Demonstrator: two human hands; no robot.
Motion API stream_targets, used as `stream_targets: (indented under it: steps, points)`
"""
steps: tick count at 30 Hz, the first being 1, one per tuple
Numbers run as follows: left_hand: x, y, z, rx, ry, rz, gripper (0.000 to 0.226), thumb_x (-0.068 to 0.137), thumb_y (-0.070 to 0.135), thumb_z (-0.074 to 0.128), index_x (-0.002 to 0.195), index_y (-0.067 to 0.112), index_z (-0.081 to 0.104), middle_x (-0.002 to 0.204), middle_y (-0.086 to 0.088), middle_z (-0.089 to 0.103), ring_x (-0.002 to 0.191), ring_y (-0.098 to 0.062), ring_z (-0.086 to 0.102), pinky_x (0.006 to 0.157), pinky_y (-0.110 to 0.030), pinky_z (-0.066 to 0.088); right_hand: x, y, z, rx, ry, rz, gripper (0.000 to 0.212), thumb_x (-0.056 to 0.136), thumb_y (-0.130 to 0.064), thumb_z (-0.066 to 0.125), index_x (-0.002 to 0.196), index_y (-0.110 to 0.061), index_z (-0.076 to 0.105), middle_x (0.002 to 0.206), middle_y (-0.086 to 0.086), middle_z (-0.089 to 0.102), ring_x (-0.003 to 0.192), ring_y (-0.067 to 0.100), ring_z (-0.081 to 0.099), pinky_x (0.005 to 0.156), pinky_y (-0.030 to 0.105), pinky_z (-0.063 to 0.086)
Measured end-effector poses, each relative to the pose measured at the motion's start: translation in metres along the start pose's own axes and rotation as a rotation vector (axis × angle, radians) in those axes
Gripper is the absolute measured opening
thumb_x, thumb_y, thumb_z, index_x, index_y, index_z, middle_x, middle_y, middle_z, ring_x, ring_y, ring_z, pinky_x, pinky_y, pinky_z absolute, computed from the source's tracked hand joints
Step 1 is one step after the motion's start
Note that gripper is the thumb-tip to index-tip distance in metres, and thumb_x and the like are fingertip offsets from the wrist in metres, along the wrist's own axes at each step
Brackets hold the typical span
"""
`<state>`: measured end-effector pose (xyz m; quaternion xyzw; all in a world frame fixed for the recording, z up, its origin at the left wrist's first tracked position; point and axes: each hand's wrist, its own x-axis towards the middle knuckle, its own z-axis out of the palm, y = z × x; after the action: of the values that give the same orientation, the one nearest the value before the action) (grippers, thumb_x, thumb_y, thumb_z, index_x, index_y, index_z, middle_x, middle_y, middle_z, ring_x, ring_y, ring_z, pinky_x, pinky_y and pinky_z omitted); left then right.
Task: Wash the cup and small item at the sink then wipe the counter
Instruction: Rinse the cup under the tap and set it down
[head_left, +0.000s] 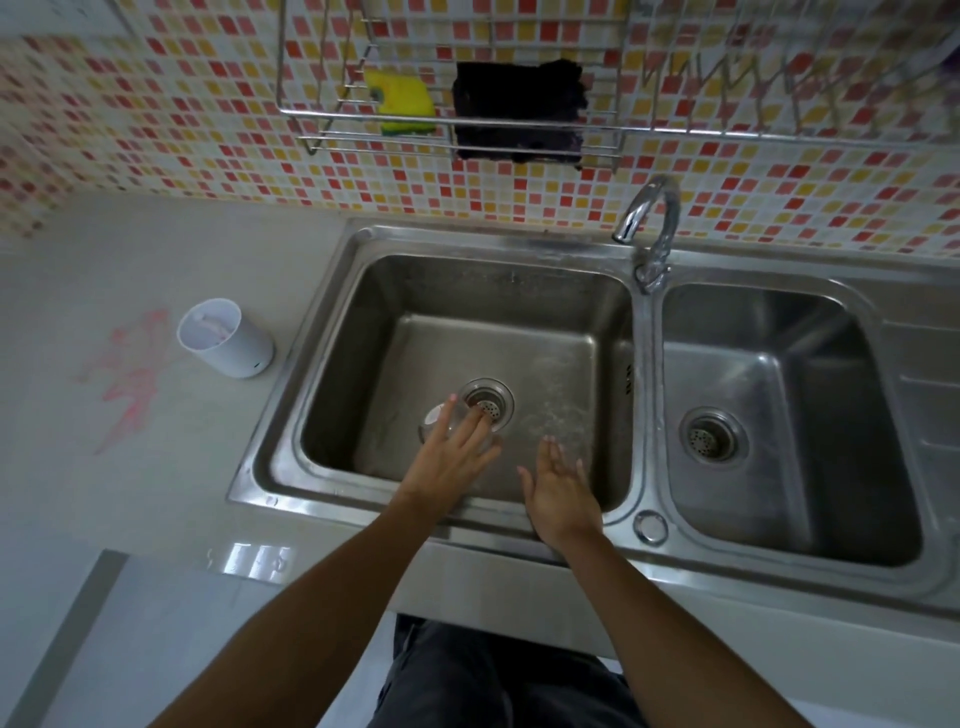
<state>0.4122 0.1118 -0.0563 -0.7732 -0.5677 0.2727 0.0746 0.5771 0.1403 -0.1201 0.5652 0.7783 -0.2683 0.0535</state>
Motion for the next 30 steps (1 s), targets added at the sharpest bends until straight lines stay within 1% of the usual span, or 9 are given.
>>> stream_targets:
  steps: [5, 10, 14, 16, 19, 22, 23, 27, 30]
  points:
    - [-0.002, 0.001, -0.004, -0.079, 0.036, -0.016, 0.08, 0.081, 0.016, 0.067, 0.144, 0.019, 0.018, 0.154, -0.021, 0.015, 0.144, -0.037, 0.011, 0.106, -0.06, -0.015, -0.002, 0.001, -0.002, 0.01, -0.004, -0.003, 0.067, 0.102, -0.044, 0.022, 0.152, -0.005, 0.001, 0.161, 0.011, 0.006, 0.148, 0.02, 0.005, 0.119, 0.037, -0.001]
    - [-0.005, -0.008, -0.002, -0.211, 0.126, -0.144, 0.081, 0.077, 0.007, 0.066, 0.142, 0.024, 0.021, 0.149, -0.019, 0.024, 0.143, -0.035, 0.017, 0.109, -0.059, -0.015, 0.003, 0.003, -0.006, 0.098, -0.065, -0.003, 0.074, 0.098, -0.046, 0.039, 0.152, -0.007, 0.006, 0.16, 0.012, 0.006, 0.148, 0.026, 0.008, 0.12, 0.038, 0.008]
    - [-0.016, -0.028, 0.015, -0.396, 0.248, -0.274, 0.077, 0.06, 0.012, 0.08, 0.128, 0.025, 0.046, 0.131, -0.015, 0.049, 0.127, -0.03, 0.045, 0.113, -0.058, 0.009, 0.002, -0.002, -0.004, 0.098, 0.014, -0.003, 0.063, 0.095, -0.04, 0.05, 0.145, -0.006, 0.034, 0.153, 0.015, 0.032, 0.141, 0.03, 0.03, 0.116, 0.034, 0.023]
    - [-0.023, -0.041, 0.022, -0.586, 0.303, -0.332, 0.08, 0.058, 0.019, 0.082, 0.129, 0.027, 0.045, 0.128, -0.011, 0.051, 0.124, -0.028, 0.046, 0.114, -0.053, 0.011, 0.002, -0.007, -0.003, 0.115, 0.033, 0.009, 0.056, 0.094, -0.041, 0.053, 0.138, -0.006, 0.046, 0.144, 0.014, 0.046, 0.132, 0.029, 0.043, 0.111, 0.034, 0.032]
    - [-0.044, -0.07, 0.042, -0.76, 0.348, -0.4, 0.078, 0.068, 0.031, 0.077, 0.136, 0.026, 0.038, 0.133, -0.008, 0.043, 0.128, -0.027, 0.038, 0.117, -0.048, 0.012, 0.005, -0.041, 0.001, 0.16, 0.046, 0.0, 0.053, 0.091, -0.039, 0.058, 0.133, -0.007, 0.051, 0.136, 0.014, 0.055, 0.124, 0.03, 0.051, 0.104, 0.033, 0.039]
    - [-0.069, -0.106, 0.061, -0.943, 0.437, -0.478, 0.077, 0.066, 0.033, 0.077, 0.133, 0.023, 0.041, 0.129, -0.008, 0.044, 0.118, -0.027, 0.045, 0.104, -0.043, 0.041, 0.009, -0.088, 0.002, 0.227, 0.07, -0.048, 0.049, 0.09, -0.031, 0.062, 0.134, -0.012, 0.051, 0.13, 0.013, 0.059, 0.119, 0.03, 0.054, 0.097, 0.032, 0.043]
    - [-0.079, -0.118, 0.066, -1.018, 0.456, -0.503, 0.08, 0.065, 0.032, 0.078, 0.134, 0.023, 0.04, 0.13, -0.007, 0.044, 0.118, -0.026, 0.045, 0.099, -0.041, 0.045, 0.012, -0.105, 0.005, 0.253, 0.073, -0.076, 0.05, 0.089, -0.029, 0.063, 0.135, -0.013, 0.051, 0.132, 0.012, 0.058, 0.12, 0.03, 0.054, 0.098, 0.032, 0.043]
    - [-0.119, -0.162, 0.085, -1.231, 0.542, -0.641, 0.085, 0.064, 0.034, 0.083, 0.135, 0.019, 0.039, 0.133, -0.007, 0.045, 0.119, -0.024, 0.046, 0.099, -0.037, 0.046, 0.026, -0.173, 0.015, 0.299, 0.085, -0.097, 0.051, 0.09, -0.028, 0.064, 0.136, -0.01, 0.05, 0.136, 0.011, 0.055, 0.125, 0.027, 0.052, 0.102, 0.031, 0.039]
    - [-0.147, -0.191, 0.109, -1.304, 0.568, -0.74, 0.087, 0.064, 0.044, 0.083, 0.135, 0.018, 0.04, 0.13, -0.006, 0.049, 0.12, -0.023, 0.045, 0.101, -0.039, 0.045, 0.04, -0.224, 0.019, 0.338, 0.104, -0.178, 0.051, 0.089, -0.027, 0.065, 0.135, -0.011, 0.051, 0.135, 0.011, 0.057, 0.123, 0.026, 0.053, 0.102, 0.03, 0.039]
